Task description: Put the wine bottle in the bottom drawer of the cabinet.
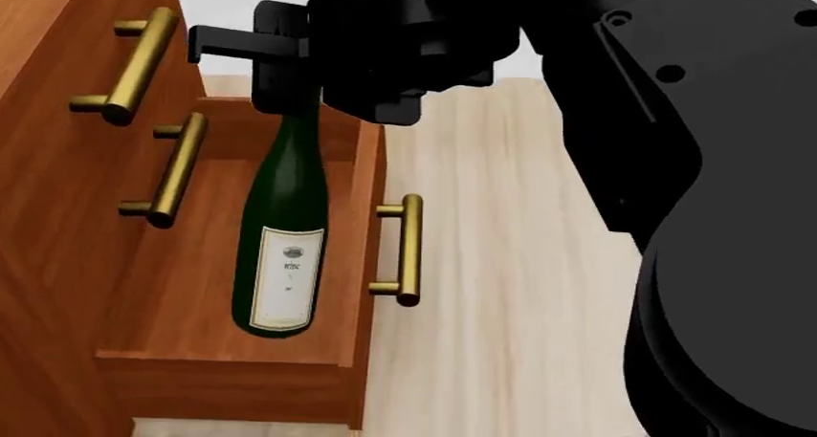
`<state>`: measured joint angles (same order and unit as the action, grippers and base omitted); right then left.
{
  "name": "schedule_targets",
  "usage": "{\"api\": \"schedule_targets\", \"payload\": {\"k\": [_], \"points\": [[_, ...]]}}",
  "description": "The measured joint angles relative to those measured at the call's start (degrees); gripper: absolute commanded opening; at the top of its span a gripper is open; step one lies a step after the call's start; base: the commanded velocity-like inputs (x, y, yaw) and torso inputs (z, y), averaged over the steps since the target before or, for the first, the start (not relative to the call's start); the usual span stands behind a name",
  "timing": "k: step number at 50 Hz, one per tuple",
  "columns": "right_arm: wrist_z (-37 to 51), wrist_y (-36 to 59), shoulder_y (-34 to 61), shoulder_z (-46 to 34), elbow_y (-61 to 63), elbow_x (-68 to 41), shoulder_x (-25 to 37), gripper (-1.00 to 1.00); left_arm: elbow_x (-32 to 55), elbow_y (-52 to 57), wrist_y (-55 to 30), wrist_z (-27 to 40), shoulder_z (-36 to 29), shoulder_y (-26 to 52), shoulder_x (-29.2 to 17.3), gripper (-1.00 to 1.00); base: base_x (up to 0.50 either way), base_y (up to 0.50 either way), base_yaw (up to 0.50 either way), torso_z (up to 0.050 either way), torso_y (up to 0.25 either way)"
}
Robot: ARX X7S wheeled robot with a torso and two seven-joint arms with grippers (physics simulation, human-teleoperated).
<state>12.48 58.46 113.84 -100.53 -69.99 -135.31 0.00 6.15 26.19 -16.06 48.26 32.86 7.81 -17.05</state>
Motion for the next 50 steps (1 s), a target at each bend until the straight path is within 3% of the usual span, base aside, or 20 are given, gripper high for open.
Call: {"api": "schedule_targets", "payload": {"k": [50], "points": [[-1.86,-3.80,0.38,6.81,1.82,6.85,0.06,-1.00,0.43,0.22,0.18,0.36,-0.36,-0.16,-0.45,1.00,0.00,0.00,0.00,0.000,-0.100]]}}
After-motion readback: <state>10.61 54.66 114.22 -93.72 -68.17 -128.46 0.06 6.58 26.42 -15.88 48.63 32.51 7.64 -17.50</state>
